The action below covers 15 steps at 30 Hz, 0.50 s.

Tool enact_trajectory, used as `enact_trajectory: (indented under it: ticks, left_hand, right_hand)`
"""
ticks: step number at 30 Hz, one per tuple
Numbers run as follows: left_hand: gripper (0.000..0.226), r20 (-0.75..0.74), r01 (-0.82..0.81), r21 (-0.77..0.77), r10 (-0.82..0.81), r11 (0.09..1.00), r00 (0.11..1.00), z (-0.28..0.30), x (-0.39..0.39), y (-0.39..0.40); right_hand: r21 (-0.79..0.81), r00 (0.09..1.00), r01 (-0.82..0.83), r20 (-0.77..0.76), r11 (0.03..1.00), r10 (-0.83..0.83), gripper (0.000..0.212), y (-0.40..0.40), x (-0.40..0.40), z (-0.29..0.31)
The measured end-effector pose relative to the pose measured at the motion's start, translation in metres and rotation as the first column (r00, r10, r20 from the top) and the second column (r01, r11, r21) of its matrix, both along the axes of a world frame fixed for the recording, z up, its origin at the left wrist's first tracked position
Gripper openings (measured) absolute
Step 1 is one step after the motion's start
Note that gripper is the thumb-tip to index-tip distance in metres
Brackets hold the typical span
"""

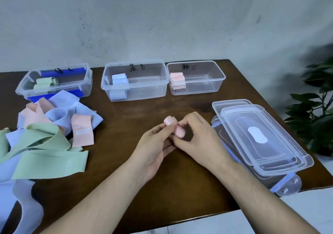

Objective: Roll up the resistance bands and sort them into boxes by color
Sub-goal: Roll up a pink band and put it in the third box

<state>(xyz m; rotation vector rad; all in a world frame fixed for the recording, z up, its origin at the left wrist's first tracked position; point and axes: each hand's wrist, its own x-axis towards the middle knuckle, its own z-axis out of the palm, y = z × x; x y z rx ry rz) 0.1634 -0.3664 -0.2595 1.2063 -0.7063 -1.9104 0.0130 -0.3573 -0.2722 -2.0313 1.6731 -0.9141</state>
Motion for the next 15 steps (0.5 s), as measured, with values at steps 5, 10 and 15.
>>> enact_trajectory:
  ticks: [5,10,15]
  left_hand:
    - [0.040,-0.021,0.079,-0.010,-0.079,0.997,0.997,0.006,0.009,-0.017]
    - [0.040,0.002,0.240,-0.058,-0.241,0.969,0.971,0.013,0.011,-0.027]
    - [0.033,-0.051,0.272,-0.070,-0.276,0.960,0.960,0.018,0.016,-0.034]
  right_hand:
    - [0.015,0.993,-0.070,-0.090,0.997,0.071,0.069,-0.006,-0.011,0.006]
    - [0.098,0.992,-0.123,-0.017,0.988,0.125,0.080,-0.014,-0.013,0.018]
    - [0.111,0.993,-0.107,0.069,0.988,0.100,0.078,-0.018,-0.007,0.025]
